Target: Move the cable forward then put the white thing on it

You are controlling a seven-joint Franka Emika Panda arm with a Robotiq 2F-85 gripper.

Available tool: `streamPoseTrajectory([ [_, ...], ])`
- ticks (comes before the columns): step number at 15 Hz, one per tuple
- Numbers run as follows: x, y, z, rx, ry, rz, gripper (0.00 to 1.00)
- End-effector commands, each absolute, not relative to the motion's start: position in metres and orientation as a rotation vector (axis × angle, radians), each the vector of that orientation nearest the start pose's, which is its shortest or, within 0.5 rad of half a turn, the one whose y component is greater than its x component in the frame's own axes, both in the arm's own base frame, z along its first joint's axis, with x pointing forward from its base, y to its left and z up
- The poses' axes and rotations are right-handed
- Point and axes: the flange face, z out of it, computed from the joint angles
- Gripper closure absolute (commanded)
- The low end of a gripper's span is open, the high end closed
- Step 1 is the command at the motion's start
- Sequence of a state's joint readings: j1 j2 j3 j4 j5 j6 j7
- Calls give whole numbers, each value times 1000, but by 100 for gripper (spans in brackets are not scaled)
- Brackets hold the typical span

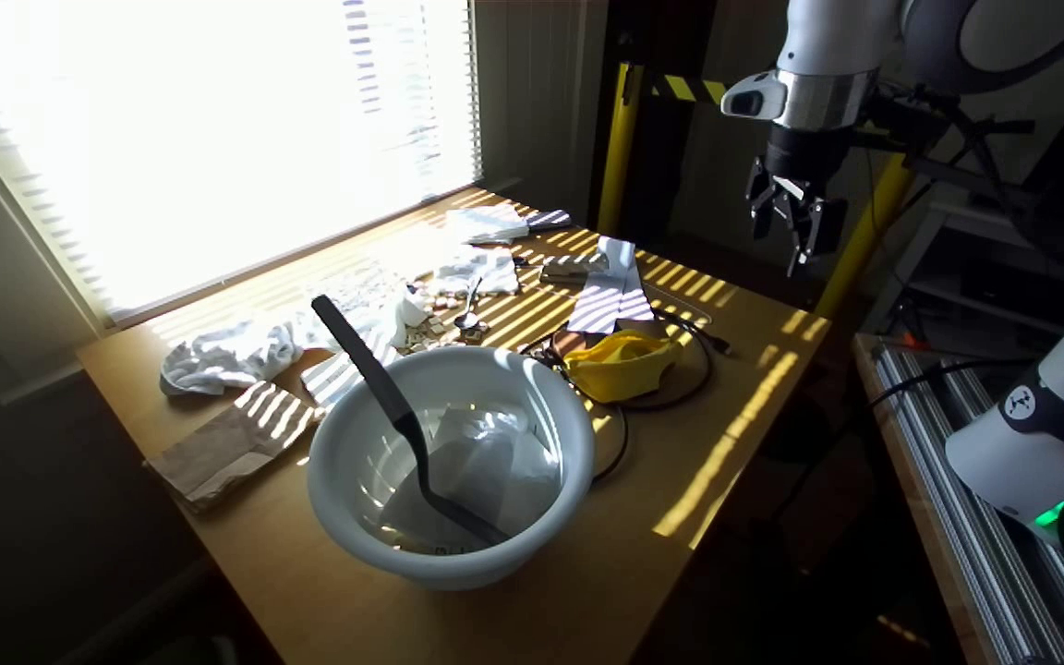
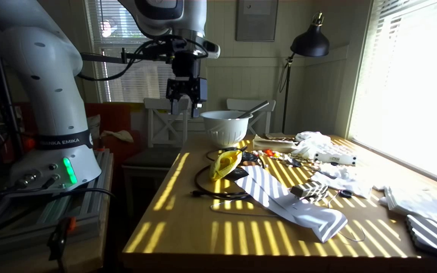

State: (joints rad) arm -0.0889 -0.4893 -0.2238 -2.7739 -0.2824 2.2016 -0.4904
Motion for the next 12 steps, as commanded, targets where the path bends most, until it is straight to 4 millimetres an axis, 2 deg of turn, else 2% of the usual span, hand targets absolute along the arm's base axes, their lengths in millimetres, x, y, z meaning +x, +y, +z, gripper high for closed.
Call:
streamPoseTrajectory([
  [1, 353, -96, 284, -3218, -539, 246, 0],
  [5, 353, -70, 221, -3222, -586, 416, 0],
  [7, 346, -63, 193, -3210, -577, 517, 0],
  [8, 337, -61, 181, -3178, -587, 626, 0],
  [9, 346, -64, 204, -3190, -578, 521, 0],
  [11, 339, -62, 184, -3164, -578, 605, 0],
  [12, 338, -62, 180, -3159, -578, 621, 0],
])
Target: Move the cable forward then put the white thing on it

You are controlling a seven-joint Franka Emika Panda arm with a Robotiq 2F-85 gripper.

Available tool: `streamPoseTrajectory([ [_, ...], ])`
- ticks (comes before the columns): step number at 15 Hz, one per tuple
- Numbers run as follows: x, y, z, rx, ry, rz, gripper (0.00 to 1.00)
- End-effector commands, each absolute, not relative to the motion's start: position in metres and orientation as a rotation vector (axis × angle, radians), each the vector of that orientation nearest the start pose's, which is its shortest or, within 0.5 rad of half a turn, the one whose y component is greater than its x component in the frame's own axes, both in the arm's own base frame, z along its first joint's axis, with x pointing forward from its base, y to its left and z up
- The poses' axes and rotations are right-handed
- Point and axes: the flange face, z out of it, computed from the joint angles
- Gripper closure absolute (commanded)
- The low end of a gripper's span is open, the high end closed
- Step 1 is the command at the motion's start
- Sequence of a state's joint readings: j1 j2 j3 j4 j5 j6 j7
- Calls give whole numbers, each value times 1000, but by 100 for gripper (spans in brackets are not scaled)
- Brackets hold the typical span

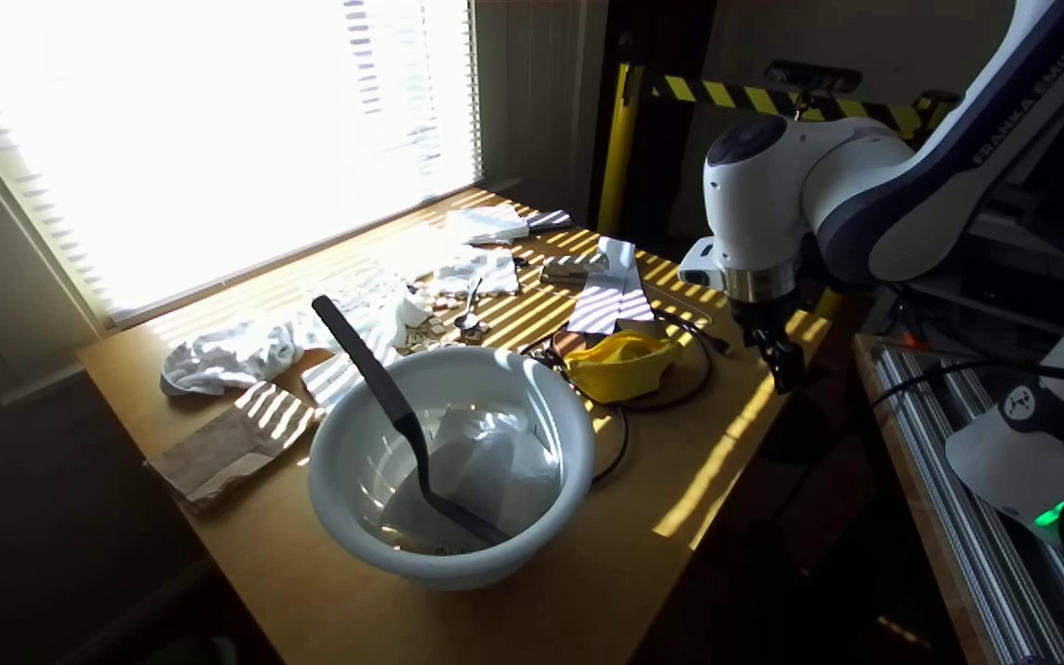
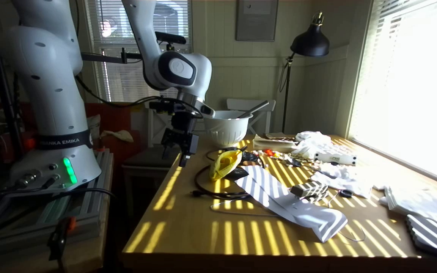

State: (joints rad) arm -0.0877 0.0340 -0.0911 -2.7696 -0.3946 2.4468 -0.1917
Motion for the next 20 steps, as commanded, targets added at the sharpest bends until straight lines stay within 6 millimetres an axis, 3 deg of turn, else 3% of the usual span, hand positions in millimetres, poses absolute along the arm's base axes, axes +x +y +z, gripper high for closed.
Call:
streamPoseTrajectory([
  [1, 343, -64, 185, -3151, -635, 573, 0],
  [2, 347, -66, 188, -3115, -797, 525, 0],
  [7, 360, -78, 186, -2977, -1185, 375, 0],
  [13, 362, -86, 168, -2691, -1609, 257, 0],
  [14, 360, -86, 165, -2630, -1674, 263, 2],
  [18, 354, -85, 154, -2485, -1819, 317, 26],
  [20, 352, -85, 151, -2481, -1823, 338, 24],
])
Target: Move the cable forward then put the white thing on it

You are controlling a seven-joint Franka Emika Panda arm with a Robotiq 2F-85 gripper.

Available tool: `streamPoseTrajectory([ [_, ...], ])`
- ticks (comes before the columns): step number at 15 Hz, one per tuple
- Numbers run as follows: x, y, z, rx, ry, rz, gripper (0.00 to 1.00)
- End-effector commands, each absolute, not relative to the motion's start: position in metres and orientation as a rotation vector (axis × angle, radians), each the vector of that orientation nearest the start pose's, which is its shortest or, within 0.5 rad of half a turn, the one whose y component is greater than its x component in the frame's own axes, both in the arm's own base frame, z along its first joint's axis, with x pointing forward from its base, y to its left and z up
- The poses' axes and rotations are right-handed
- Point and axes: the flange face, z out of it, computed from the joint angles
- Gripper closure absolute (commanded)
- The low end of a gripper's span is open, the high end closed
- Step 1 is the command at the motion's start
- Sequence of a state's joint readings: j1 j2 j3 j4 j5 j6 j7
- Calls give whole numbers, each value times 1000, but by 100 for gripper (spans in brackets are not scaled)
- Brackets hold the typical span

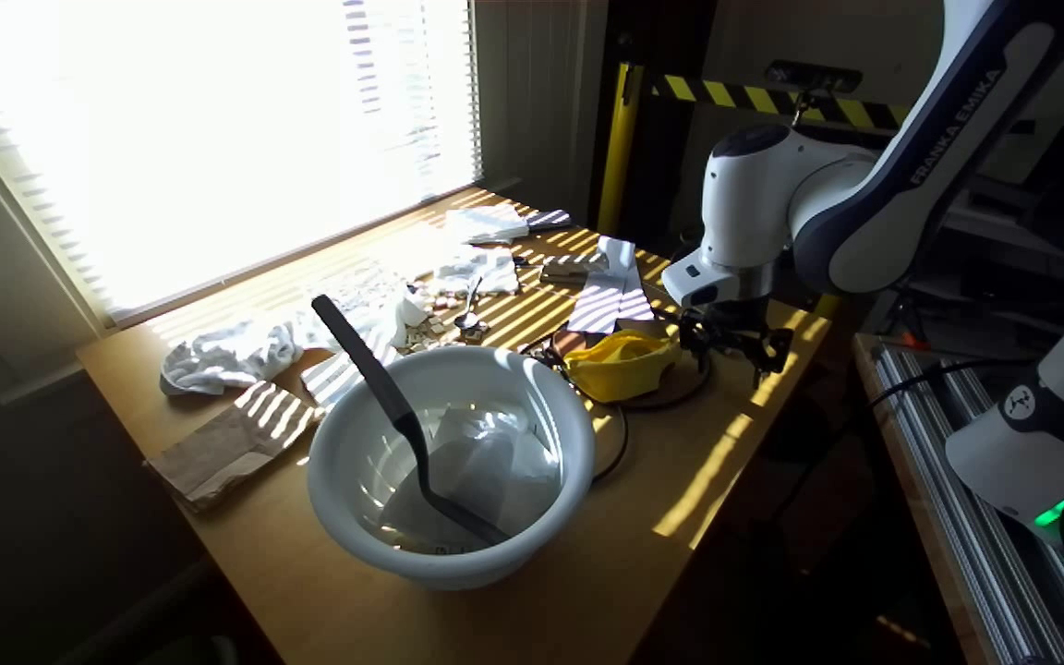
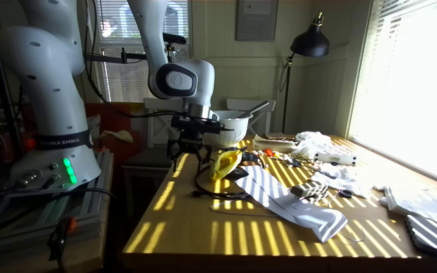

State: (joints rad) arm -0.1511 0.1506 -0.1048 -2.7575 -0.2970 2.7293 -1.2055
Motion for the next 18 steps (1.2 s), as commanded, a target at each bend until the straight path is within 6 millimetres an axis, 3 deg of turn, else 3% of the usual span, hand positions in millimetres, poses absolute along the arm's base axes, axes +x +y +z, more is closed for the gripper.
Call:
streamPoseTrajectory([
  [1, 351, -85, 149, -2482, -1817, 343, 27],
  [5, 351, -83, 146, -2521, -1784, 349, 34],
  [8, 352, -86, 148, -2576, -1733, 343, 31],
  [14, 358, -91, 140, -2672, -1603, 390, 42],
  [18, 370, -94, 141, -2700, -1579, 383, 36],
])
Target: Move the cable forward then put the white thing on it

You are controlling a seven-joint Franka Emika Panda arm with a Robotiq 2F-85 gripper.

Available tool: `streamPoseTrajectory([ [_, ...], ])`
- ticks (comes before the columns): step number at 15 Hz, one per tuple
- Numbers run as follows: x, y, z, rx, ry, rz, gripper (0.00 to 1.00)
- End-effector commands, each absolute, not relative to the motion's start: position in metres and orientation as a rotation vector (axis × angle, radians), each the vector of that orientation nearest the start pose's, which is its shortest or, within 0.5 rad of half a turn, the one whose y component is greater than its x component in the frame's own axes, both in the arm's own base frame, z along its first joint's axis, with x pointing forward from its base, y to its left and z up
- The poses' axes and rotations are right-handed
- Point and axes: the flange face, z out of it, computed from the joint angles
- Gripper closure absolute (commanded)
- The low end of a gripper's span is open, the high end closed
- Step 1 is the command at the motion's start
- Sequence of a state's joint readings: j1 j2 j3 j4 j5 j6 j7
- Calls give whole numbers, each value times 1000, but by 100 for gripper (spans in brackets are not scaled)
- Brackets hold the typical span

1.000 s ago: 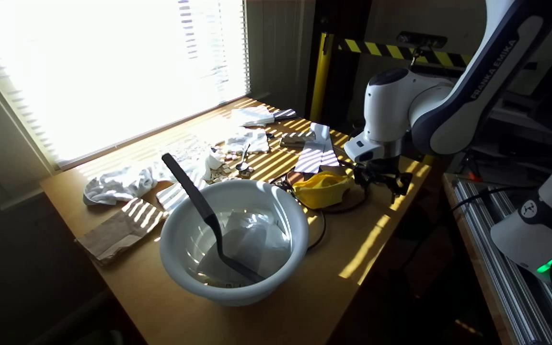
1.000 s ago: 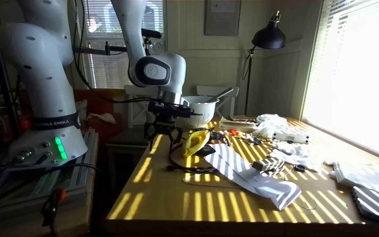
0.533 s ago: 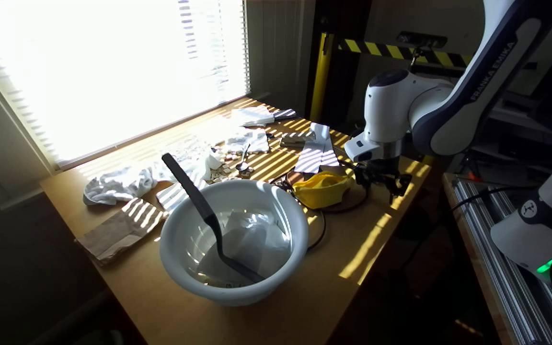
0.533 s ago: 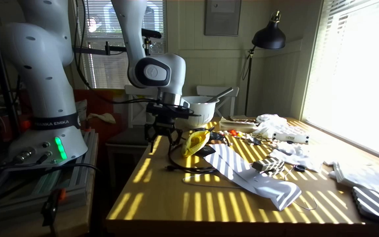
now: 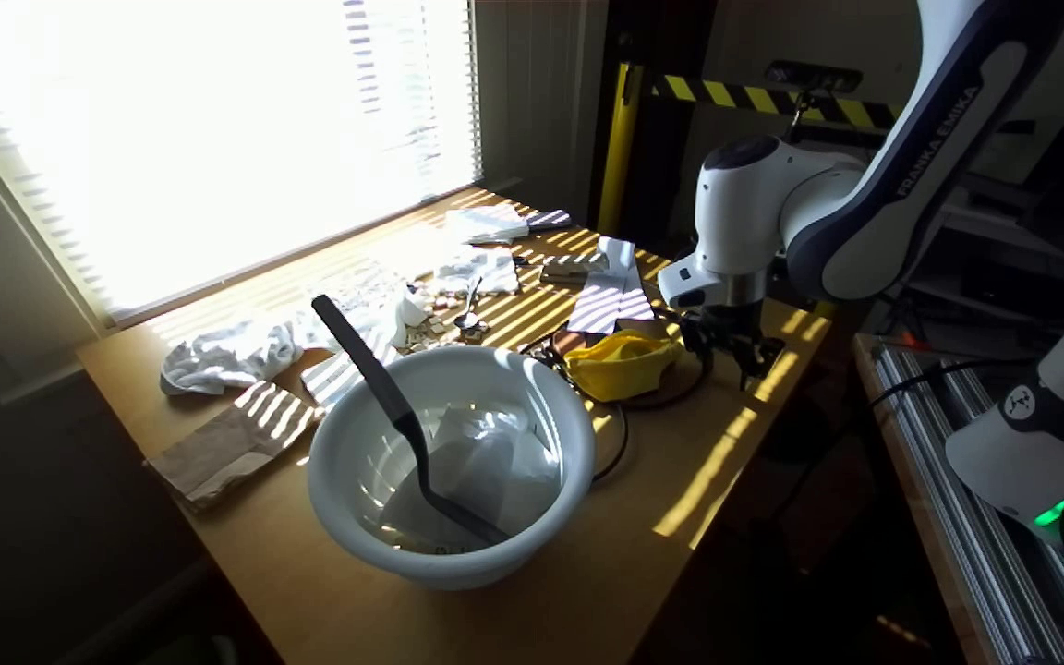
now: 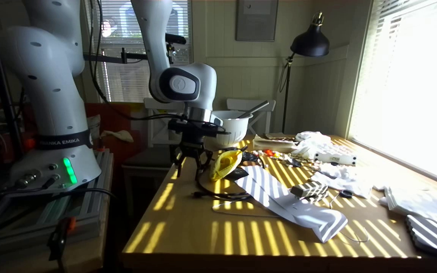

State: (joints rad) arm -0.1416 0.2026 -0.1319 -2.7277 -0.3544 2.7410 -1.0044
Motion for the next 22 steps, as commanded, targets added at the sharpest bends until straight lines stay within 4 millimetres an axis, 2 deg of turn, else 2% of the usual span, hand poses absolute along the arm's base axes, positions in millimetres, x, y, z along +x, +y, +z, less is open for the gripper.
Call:
streamPoseTrajectory([
  [1, 372, -94, 142, -2704, -1575, 383, 33],
  [2, 375, -95, 143, -2704, -1578, 379, 16],
  [3, 377, -96, 144, -2707, -1582, 376, 8],
  [4, 378, -96, 145, -2694, -1591, 371, 7],
  [5, 380, -96, 148, -2702, -1595, 361, 1],
  [9, 389, -100, 137, -2697, -1601, 386, 0],
  [11, 393, -103, 130, -2688, -1592, 403, 28],
  [15, 401, -106, 120, -2682, -1596, 421, 55],
  [16, 402, -108, 122, -2689, -1593, 420, 63],
  [20, 391, -103, 134, -2700, -1568, 437, 81],
  [22, 385, -103, 141, -2722, -1535, 435, 96],
])
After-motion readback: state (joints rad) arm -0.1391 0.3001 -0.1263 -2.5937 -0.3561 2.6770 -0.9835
